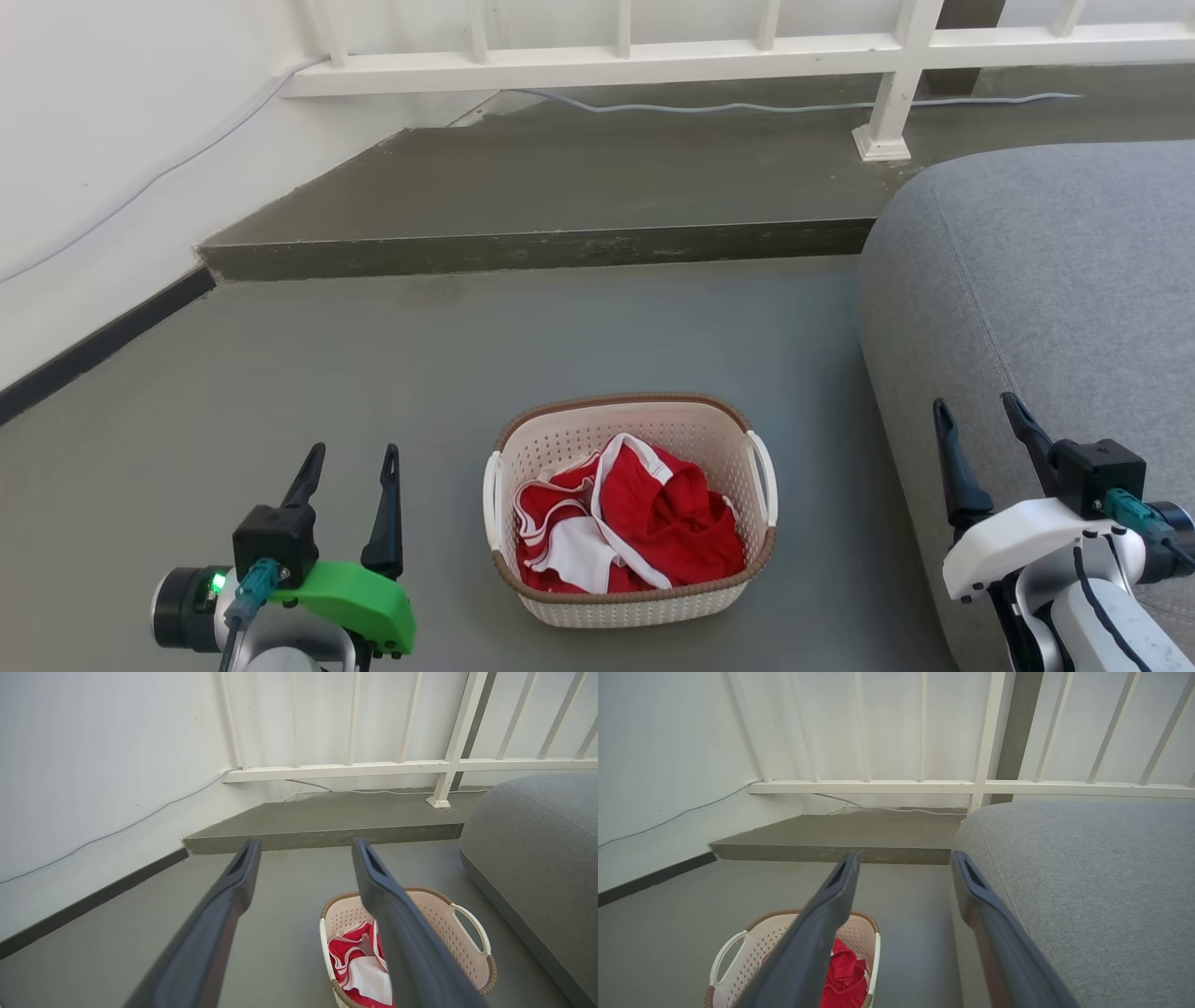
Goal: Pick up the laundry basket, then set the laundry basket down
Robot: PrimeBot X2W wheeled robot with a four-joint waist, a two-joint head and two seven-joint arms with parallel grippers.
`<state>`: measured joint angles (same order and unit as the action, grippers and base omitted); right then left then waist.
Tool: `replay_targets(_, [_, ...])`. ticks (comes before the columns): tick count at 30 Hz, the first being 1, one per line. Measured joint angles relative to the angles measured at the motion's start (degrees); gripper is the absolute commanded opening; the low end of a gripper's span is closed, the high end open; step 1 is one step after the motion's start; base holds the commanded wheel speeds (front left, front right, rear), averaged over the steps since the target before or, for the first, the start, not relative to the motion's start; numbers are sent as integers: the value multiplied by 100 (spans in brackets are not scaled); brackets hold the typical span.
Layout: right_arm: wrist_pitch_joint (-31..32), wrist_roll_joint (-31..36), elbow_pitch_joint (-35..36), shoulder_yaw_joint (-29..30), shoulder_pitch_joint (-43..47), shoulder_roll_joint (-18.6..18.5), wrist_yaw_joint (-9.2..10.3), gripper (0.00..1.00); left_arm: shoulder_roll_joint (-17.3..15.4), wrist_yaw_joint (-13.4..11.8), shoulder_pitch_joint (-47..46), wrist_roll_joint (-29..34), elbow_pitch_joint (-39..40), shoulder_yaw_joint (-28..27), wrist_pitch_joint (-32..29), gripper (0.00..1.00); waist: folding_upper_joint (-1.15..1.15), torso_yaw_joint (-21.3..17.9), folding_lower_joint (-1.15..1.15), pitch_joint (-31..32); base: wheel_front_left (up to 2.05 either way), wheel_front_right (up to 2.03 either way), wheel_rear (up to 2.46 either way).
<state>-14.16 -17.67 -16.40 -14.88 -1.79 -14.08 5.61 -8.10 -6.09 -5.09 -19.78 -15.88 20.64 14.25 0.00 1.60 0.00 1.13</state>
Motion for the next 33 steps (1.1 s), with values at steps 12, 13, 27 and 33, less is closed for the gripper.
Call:
replay_targets(12, [0,1,-40,-1,0,25,-3,100,19,0,0,15,-29,12,0,100,0,24,0,-75,0,0,0])
replay_targets(13, [0,1,-36,0,0,26,-3,100,20,0,0,15,-23,15,0,100,0,27,0,-95,0,0,0])
replay_targets(27, [-1,0,170,93,-279,-13,-47,100,172,-1,-331,38,144,48,0,100,0,87,0,-799,0,0,0])
replay_targets(33, [-1,-1,196,130,-520,-49,-65,100,179,-1,-570,79,155,116,0,100,0,120,0,-1246,0,0,0])
